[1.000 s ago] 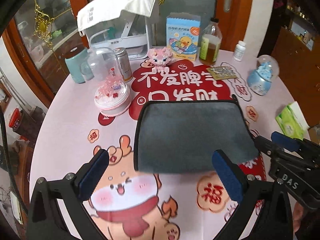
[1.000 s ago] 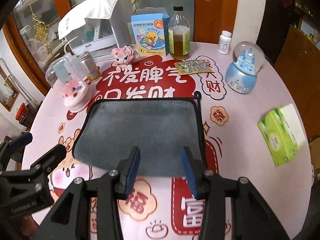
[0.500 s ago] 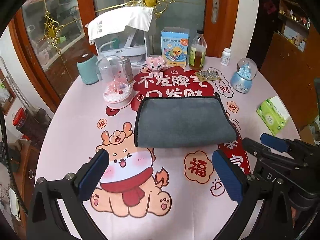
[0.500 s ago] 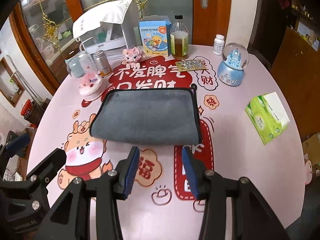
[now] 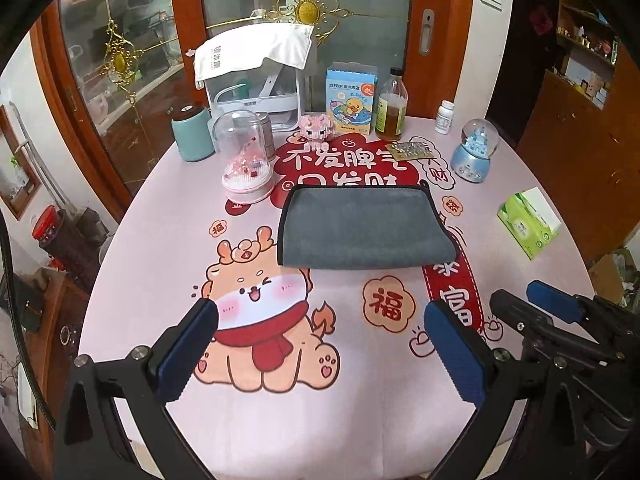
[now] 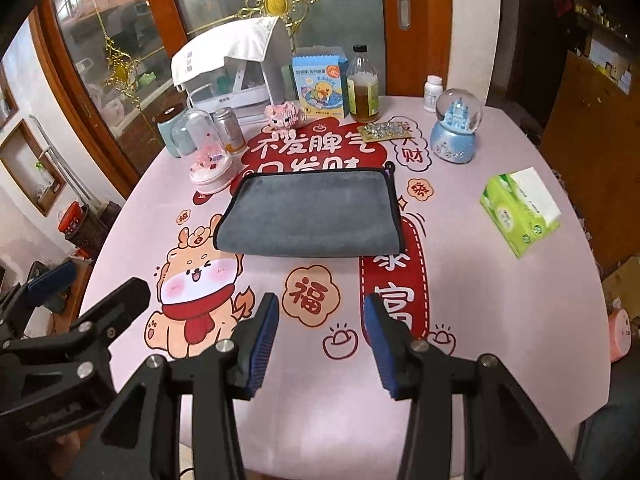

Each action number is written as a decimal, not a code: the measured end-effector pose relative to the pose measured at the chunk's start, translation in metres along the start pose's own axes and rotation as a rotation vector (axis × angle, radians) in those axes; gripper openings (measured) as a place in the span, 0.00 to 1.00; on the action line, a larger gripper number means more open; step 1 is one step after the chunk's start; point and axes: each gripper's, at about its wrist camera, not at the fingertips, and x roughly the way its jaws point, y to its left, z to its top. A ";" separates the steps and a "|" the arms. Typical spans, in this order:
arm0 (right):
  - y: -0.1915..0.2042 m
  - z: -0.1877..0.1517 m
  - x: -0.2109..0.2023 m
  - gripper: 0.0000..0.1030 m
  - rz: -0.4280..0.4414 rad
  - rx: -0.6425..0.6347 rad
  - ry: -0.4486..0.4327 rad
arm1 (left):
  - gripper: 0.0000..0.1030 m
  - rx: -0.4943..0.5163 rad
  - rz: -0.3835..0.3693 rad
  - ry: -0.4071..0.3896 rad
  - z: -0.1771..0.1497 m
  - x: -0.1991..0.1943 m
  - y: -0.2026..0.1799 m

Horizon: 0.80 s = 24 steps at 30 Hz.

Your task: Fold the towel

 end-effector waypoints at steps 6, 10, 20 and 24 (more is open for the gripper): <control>0.004 -0.013 -0.017 0.44 -0.002 -0.011 -0.005 | 0.99 0.002 0.029 -0.014 -0.015 -0.016 -0.003; 0.003 -0.020 -0.022 0.44 -0.014 -0.008 -0.002 | 0.99 0.008 0.037 -0.024 -0.023 -0.025 -0.007; 0.003 -0.034 -0.038 0.45 -0.051 -0.017 -0.039 | 0.99 0.009 0.039 -0.009 -0.035 -0.032 -0.010; 0.001 -0.037 -0.039 0.45 -0.049 0.001 -0.033 | 0.99 0.002 0.040 0.000 -0.038 -0.032 -0.009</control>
